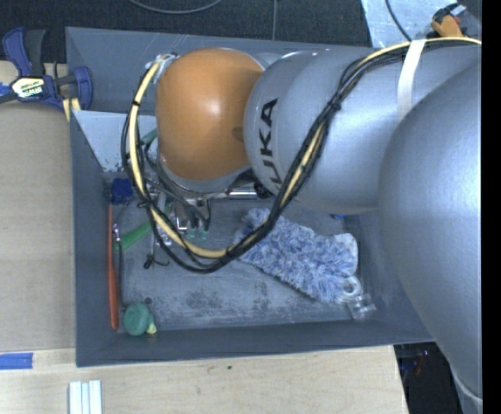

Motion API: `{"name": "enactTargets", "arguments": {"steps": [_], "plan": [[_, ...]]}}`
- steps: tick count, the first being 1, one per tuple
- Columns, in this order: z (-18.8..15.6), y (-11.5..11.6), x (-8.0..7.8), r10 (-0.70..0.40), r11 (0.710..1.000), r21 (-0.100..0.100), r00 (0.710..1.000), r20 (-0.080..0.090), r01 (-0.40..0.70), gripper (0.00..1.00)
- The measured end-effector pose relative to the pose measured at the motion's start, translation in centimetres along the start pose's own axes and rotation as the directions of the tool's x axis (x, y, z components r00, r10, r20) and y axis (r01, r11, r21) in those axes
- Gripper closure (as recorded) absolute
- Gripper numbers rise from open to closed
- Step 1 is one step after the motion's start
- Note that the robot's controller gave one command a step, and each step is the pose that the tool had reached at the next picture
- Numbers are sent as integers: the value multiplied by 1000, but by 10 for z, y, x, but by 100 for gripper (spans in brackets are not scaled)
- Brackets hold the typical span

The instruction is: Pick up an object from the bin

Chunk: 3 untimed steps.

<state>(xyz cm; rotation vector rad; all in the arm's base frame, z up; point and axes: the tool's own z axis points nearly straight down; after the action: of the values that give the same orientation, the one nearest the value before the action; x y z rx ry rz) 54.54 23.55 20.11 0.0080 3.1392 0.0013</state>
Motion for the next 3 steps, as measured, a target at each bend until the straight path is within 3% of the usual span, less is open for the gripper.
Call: {"name": "enactTargets", "arguments": {"steps": [1, 2, 3], "plan": [[0, 0, 0, 0, 1000, 0, 1000, 0, 0, 0], [-64, -30, -23, 12, 1000, -3, 1000, 11, -12, 0], [31, -42, -10, -49, 999, -1, 999, 2, 49, 0]]}}
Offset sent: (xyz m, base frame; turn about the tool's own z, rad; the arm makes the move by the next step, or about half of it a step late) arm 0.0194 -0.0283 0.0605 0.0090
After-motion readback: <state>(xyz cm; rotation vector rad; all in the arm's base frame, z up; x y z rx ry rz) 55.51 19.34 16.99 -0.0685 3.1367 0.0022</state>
